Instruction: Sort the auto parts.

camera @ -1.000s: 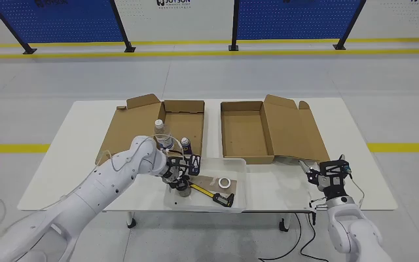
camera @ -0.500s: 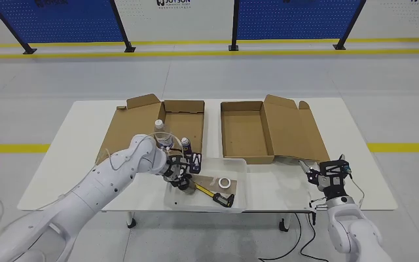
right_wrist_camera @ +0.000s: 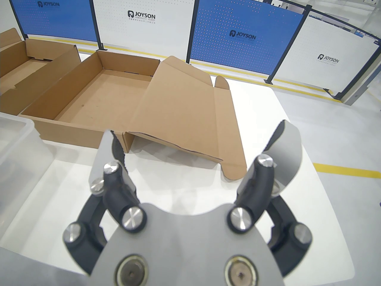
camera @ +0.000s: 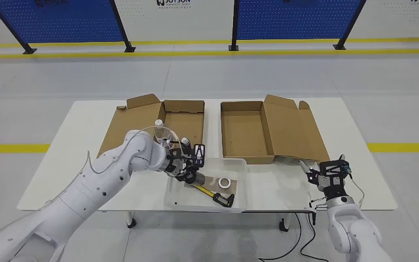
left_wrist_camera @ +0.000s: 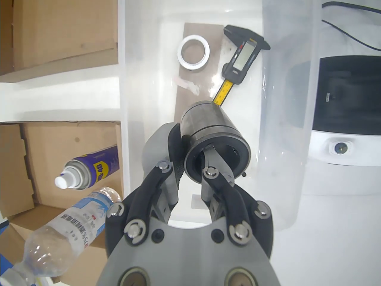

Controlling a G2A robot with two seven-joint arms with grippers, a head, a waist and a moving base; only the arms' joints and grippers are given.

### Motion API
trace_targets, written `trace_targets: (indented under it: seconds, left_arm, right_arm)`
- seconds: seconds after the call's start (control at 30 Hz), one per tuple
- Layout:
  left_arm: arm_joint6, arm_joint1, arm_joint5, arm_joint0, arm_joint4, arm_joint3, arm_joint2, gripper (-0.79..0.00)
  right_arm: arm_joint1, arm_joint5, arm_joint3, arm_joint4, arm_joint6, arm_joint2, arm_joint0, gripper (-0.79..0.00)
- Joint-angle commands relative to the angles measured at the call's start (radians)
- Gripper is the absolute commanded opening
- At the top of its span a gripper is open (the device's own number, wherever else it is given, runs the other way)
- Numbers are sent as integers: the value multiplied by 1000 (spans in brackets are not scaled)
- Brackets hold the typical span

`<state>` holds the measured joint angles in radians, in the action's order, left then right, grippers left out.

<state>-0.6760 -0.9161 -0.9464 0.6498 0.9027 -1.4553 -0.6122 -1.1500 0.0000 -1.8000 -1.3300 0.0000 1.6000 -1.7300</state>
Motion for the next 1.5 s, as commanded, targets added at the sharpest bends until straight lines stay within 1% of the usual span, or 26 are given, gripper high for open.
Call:
trace_targets:
  seconds: [0.0,0.13,0.27,0.5,0.7,0.83,0.97,1.1,1.23,1.47]
  left_arm:
    - [-14,11,10,14,-25,-46,-24,-785]
    - [-51,30,23,37,-66,-122,-60,-785]
    - [-80,43,34,58,-104,-177,-87,-785]
    - [-97,56,39,80,-137,-220,-114,-785]
    - [-43,56,60,74,-112,-221,-144,-785]
    - [39,47,100,57,-54,-199,-163,-785]
    - [115,28,134,20,25,-144,-154,-785]
    - [181,-5,180,-36,95,-64,-117,-785]
    - [227,-46,214,-97,139,34,-62,-785]
    - [272,-129,260,-192,172,259,37,-785]
  right_arm:
    - [0,0,0,0,0,0,0,0]
    - [0,0,0,0,0,0,0,0]
    - [0,0,0,0,0,0,0,0]
    - [0,0,0,0,0,0,0,0]
    - [0,0,0,0,0,0,0,0]
    - [0,0,0,0,0,0,0,0]
    - [0,0,0,0,0,0,0,0]
    - [0,0,0,0,0,0,0,0]
    - [0,0,0,0,0,0,0,0]
    - [0,0,0,0,0,0,0,0]
